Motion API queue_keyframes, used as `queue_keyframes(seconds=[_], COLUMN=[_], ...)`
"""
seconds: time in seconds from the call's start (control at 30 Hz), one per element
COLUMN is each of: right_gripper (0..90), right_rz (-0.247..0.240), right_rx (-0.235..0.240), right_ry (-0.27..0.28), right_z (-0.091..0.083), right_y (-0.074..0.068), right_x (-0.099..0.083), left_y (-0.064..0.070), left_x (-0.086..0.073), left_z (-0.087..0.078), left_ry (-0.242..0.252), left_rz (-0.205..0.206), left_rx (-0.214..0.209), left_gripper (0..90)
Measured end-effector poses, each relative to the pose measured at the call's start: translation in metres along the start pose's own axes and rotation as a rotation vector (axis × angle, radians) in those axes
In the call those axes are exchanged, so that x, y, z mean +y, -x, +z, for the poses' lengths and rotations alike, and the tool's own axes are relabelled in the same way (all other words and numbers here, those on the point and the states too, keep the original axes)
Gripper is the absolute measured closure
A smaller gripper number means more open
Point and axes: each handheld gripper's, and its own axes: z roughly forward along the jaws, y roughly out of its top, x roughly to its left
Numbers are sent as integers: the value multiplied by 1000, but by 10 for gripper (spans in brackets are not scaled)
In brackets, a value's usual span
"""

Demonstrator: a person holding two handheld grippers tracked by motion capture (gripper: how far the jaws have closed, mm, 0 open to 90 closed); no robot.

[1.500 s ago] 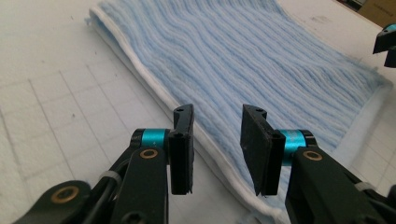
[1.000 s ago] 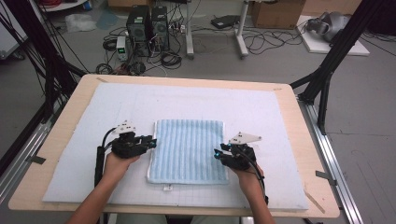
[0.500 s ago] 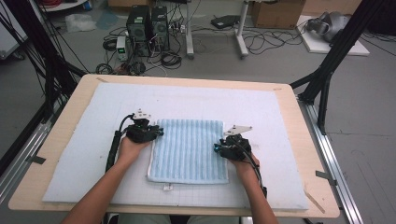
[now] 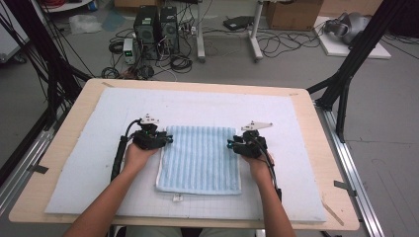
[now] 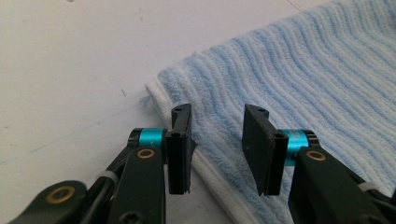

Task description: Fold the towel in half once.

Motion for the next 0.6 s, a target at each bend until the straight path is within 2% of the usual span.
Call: queue_keyframes(seconds=[0.07, 0.1, 0.13, 0.17, 0.27, 0.33, 0.47, 0.6], right_gripper=[684, 692, 687, 666, 640, 606, 523, 371], right_rz=[-6, 6, 12, 16, 20, 12, -30, -40], right_rx=[-39, -47, -86, -106, -107, -104, -100, -119], right_ry=[-42, -31, -31, -39, -31, -4, 41, 75], right_z=[9, 11, 10, 8, -1, -10, -32, -50], right_y=[5, 8, 9, 9, 11, 10, 5, 0], right_x=[2, 2, 3, 3, 1, -1, -5, -11], left_y=[-1, -2, -3, -4, -10, -12, -14, -16], left_x=[-1, -1, -2, -3, -6, -8, -13, -17], left_z=[-1, -2, -3, -5, -15, -23, -39, -48], left_ry=[4, 4, 7, 17, 73, 118, 208, 262], left_rz=[0, -3, -17, -30, -52, -46, -13, -19], left_rx=[1, 5, 11, 13, 1, -22, -71, -122], left_gripper=[625, 622, 617, 618, 625, 612, 539, 423])
